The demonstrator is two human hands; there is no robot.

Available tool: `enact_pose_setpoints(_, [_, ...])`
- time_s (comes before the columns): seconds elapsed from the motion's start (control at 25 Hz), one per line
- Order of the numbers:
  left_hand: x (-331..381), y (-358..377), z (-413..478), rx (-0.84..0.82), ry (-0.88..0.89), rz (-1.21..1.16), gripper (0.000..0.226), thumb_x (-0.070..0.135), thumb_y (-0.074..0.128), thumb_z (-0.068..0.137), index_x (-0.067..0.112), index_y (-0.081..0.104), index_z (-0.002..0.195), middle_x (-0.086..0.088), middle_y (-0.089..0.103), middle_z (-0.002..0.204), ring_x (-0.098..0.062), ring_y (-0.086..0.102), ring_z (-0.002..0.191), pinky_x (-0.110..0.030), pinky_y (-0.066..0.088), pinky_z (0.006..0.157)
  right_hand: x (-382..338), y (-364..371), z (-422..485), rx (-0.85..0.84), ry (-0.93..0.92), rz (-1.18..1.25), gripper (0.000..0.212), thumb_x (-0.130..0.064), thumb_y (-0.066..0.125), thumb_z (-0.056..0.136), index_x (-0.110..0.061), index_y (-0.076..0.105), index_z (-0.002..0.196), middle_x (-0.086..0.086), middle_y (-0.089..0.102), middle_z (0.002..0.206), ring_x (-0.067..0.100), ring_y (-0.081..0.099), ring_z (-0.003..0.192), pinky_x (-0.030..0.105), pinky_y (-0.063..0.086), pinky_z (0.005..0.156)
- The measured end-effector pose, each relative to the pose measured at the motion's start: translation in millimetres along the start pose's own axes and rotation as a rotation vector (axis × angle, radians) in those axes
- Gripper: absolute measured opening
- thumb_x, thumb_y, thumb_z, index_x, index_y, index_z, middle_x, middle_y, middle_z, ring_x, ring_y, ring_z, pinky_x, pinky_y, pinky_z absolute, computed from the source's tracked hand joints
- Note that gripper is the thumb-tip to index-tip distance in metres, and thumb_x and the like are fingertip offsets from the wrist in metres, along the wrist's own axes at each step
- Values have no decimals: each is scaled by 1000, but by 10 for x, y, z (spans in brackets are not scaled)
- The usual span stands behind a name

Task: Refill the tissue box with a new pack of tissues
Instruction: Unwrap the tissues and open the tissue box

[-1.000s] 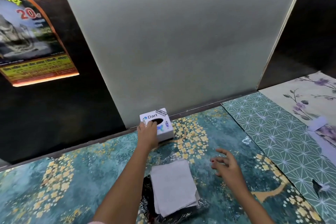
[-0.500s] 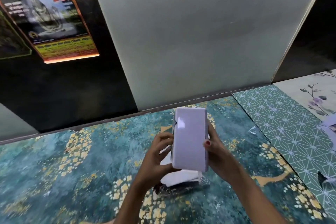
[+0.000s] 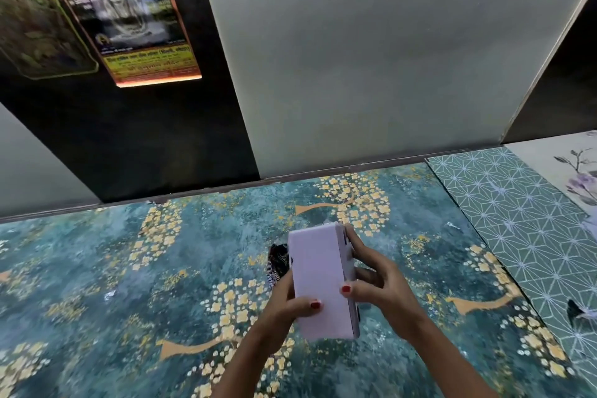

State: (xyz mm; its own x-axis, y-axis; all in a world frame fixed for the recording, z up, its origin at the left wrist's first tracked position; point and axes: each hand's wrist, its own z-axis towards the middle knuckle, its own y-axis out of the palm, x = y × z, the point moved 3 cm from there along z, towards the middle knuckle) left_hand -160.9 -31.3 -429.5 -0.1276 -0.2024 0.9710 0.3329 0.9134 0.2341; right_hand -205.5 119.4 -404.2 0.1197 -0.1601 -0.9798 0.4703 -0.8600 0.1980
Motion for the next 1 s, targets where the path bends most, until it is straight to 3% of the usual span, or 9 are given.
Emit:
enact_pose_setpoints(0.08, [-36,-83,-5,122,-49,-276,65,27,79,22,5,67,81,-4,74,60,-6,69,59,-16,54,54,25,-88,-38,-40,-30,56,82,-40,79,32,-29,64,111,-18,75,82,2,67,71,19,53,57])
enact_pose_setpoints(0.16, [45,-97,-113,73,23,-493,66,36,81,48,-16,67,86,-30,72,83,-16,70,89,-17,53,78,64,-122,-61,-80,-62,272,62,-53,80,40,-17,75,90,-4,76,76,6,68,71,19,54,61])
enact_pose_setpoints(0.28, [66,-362,-231,296,102,-506,63,34,48,88,-21,46,118,-40,52,122,-36,50,121,-41,41,103,53,-246,-228,33,-204,553,48,-17,34,94,18,33,127,38,47,128,43,43,123,47,34,106])
enact_pose_setpoints(0.44, [-366,-744,-482,249,44,-731,65,38,19,91,-4,14,141,-30,24,148,-46,19,137,-59,9,113,553,-441,-176,13,2,784,59,-34,26,88,0,34,135,27,43,138,39,37,130,51,26,110])
enact_pose_setpoints(0.64, [-842,-1298,-921,599,41,-575,64,43,20,92,3,15,141,-27,28,148,-41,24,137,-59,10,115,836,-1007,-248,264,203,833,38,-40,73,54,-14,72,83,8,75,90,20,69,87,42,56,82])
enact_pose_setpoints(0.72, [-828,-1230,-914,806,-182,-583,69,39,74,60,0,59,115,-25,69,106,-35,67,95,-50,56,81,936,-1232,-277,537,259,604,62,-39,84,16,-14,68,70,5,73,60,20,69,56,31,58,51])
enact_pose_setpoints(0.8, [-843,-1317,-933,1092,-246,-494,40,28,77,53,4,61,81,-10,75,65,-23,68,54,-31,56,43,894,-1303,-252,612,288,400,79,-47,85,22,-12,63,89,2,73,64,18,69,58,25,56,51])
enact_pose_setpoints(0.92, [-626,-1367,-859,1335,-389,58,17,11,52,86,-3,61,92,-18,66,91,-28,60,74,-37,50,63,907,-1345,-151,758,309,-189,53,-24,60,83,-4,44,130,4,61,116,22,57,104,35,46,86])
enact_pose_setpoints(1.0, [-500,-1383,-843,1398,-404,360,27,2,56,82,1,59,109,-21,63,112,-34,59,99,-46,49,84,892,-1304,-91,754,251,-553,51,-15,49,91,-7,33,138,12,40,143,30,41,128,45,36,102])
